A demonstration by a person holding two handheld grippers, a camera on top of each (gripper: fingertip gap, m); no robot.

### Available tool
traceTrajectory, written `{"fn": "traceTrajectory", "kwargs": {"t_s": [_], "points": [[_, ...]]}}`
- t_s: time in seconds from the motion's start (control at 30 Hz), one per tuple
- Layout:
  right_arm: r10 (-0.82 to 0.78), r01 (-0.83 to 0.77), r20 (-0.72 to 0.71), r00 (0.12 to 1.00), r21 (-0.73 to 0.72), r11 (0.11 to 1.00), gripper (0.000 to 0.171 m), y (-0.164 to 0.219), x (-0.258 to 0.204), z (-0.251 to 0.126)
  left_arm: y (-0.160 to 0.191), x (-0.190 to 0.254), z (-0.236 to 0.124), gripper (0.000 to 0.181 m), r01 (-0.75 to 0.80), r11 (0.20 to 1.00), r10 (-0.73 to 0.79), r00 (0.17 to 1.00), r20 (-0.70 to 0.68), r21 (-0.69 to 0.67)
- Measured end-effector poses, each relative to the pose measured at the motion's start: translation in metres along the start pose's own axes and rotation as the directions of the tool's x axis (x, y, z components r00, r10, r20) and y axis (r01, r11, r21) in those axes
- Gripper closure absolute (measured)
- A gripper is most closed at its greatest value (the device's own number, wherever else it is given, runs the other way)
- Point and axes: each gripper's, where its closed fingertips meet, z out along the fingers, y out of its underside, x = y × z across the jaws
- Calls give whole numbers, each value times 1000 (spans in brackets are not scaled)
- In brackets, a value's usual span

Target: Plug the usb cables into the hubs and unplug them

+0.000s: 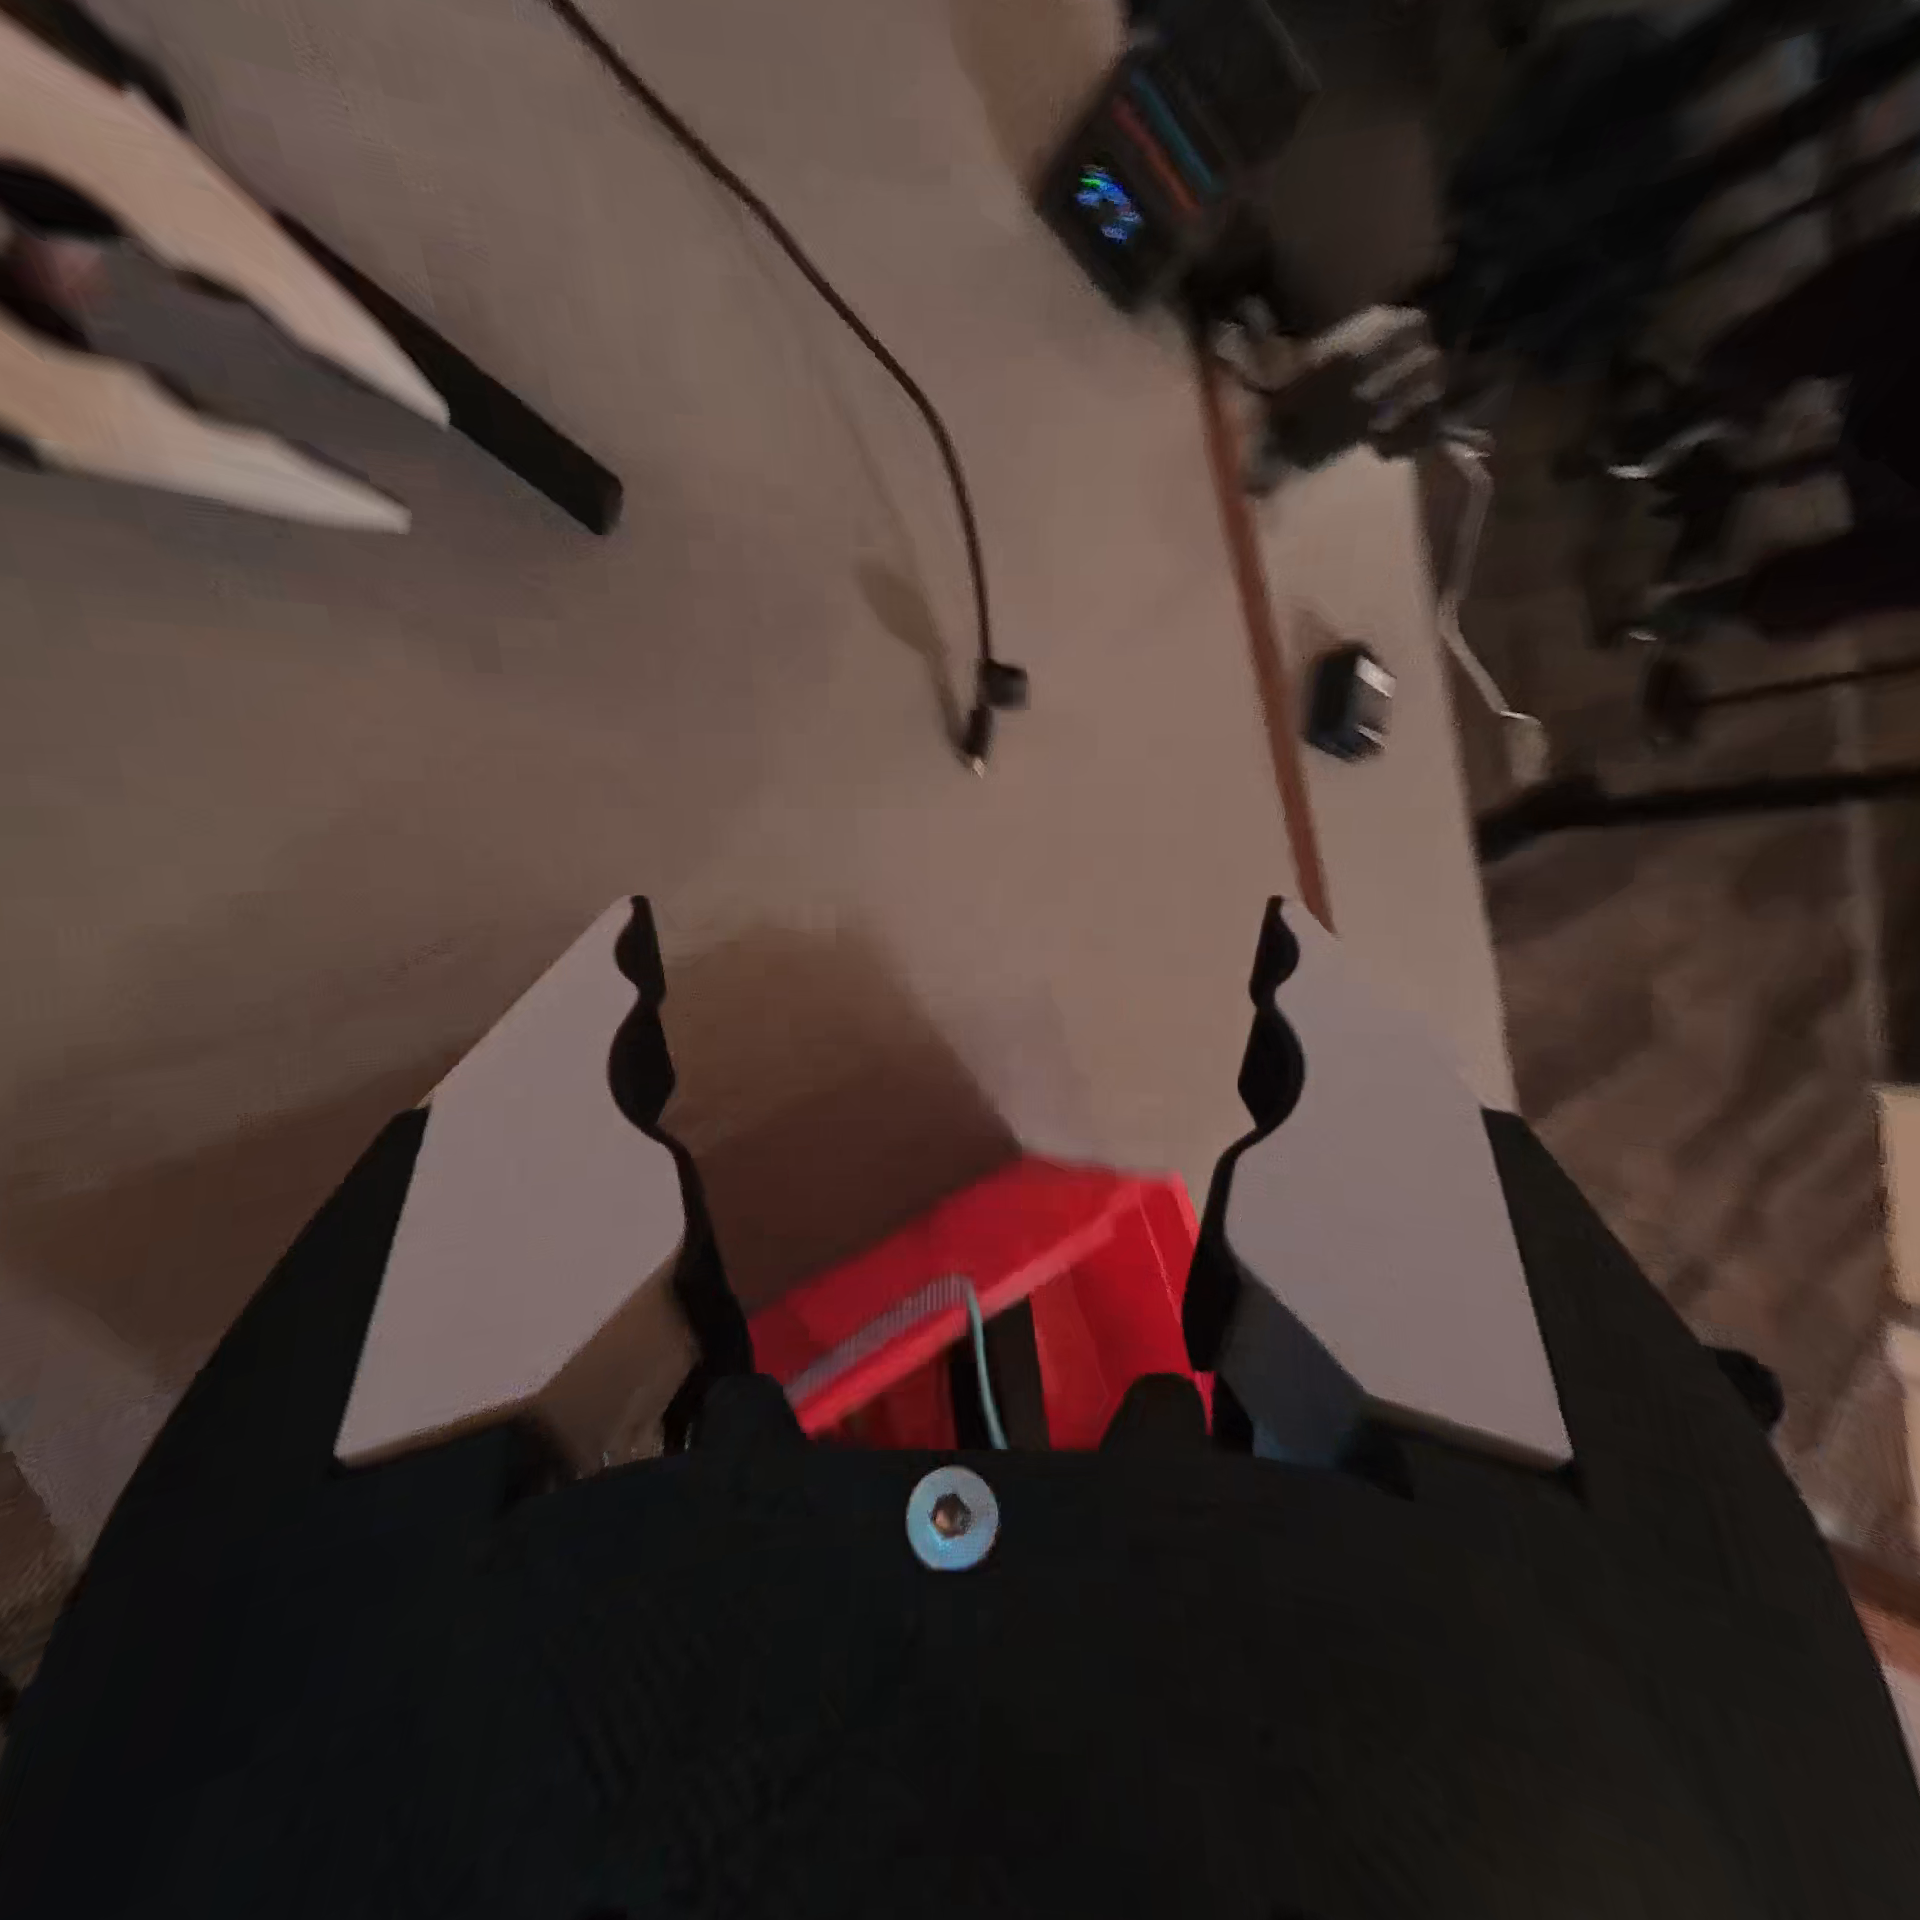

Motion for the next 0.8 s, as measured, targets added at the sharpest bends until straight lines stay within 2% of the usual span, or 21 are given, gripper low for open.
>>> {"fn": "traceTrajectory", "kwargs": {"t_s": [0.07,0.17,0.3,0.4,0.47,0.53,0.6,0.63,0.67,0.73,0.8], "points": [[-28,33,89,996,-62,998,62,-16,-2,58,-5,14,1,163,-75,997,75,997,-25,10],[-86,113,186,979,-139,984,82,-32,-13,133,-11,33,1,163,-216,976,218,974,-57,37],[-228,259,235,945,-111,959,96,-72,-36,201,-19,54,-3,164,-302,949,311,945,-104,90],[-263,323,293,919,-179,929,101,-80,-45,239,-20,62,-5,164,-335,936,347,930,-120,107],[-266,351,332,905,-230,908,105,-78,-46,257,-20,63,-6,164,-351,930,363,923,-125,110],[-263,364,342,902,-273,891,117,-75,-41,270,-19,62,-6,164,-348,931,359,925,-125,107],[-246,356,355,902,-288,889,137,-76,-40,277,-18,60,-6,164,-336,936,348,930,-122,105],[-245,353,344,906,-298,887,158,-77,-37,279,-18,58,-7,164,-328,939,340,933,-121,105],[-260,369,338,904,-313,875,171,-75,-34,280,-18,56,-7,164,-319,942,330,936,-119,104],[-311,414,323,894,-327,850,171,-73,-30,275,-18,51,-7,164,-294,951,303,947,-106,97],[-317,404,308,897,-280,871,171,-81,-29,262,-16,36,-7,164,-276,959,279,960,-39,62]]}}
